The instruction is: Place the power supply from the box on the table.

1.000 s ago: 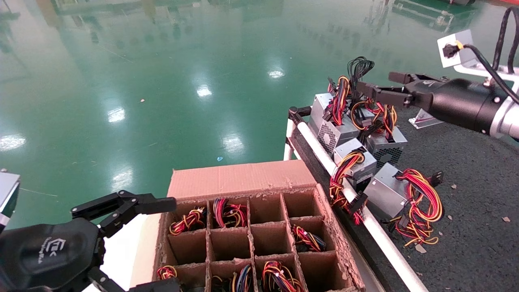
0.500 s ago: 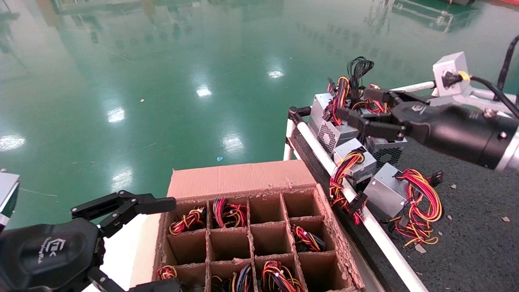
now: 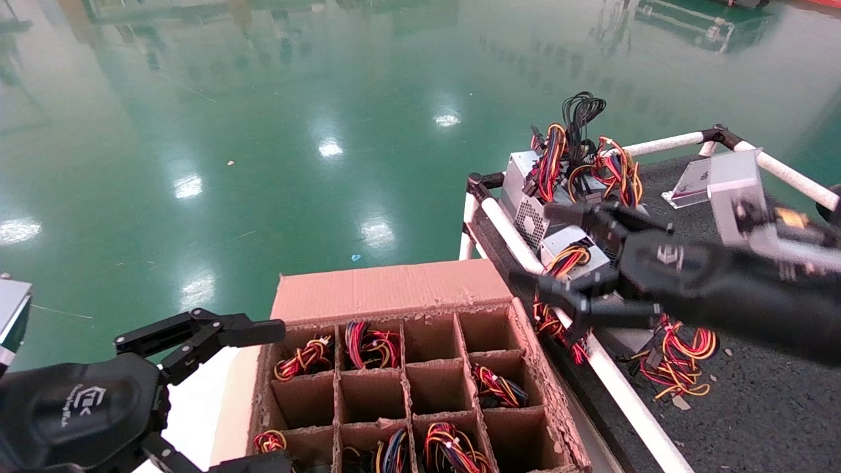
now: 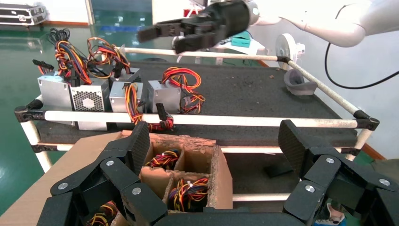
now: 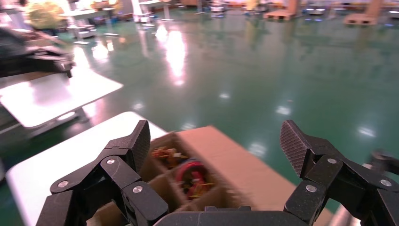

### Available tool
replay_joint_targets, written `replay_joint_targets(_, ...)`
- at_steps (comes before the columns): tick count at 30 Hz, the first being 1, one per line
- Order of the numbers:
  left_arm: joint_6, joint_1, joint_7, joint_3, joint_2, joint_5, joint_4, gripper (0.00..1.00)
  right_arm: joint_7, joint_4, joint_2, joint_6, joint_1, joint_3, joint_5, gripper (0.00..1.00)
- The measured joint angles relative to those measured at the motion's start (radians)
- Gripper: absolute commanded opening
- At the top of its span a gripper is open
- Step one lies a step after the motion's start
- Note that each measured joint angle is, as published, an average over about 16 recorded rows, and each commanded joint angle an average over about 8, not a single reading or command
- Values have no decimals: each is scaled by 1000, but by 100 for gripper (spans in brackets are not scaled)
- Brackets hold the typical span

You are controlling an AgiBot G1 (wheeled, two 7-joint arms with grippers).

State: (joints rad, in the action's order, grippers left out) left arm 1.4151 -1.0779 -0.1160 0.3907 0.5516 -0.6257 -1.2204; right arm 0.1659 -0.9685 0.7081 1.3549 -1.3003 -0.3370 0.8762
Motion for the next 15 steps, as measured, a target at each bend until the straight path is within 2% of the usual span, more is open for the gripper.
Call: replay_joint_targets(15,0,0,0,0,0,0,0,100,20,-288,-88,128,206,52,-133,100)
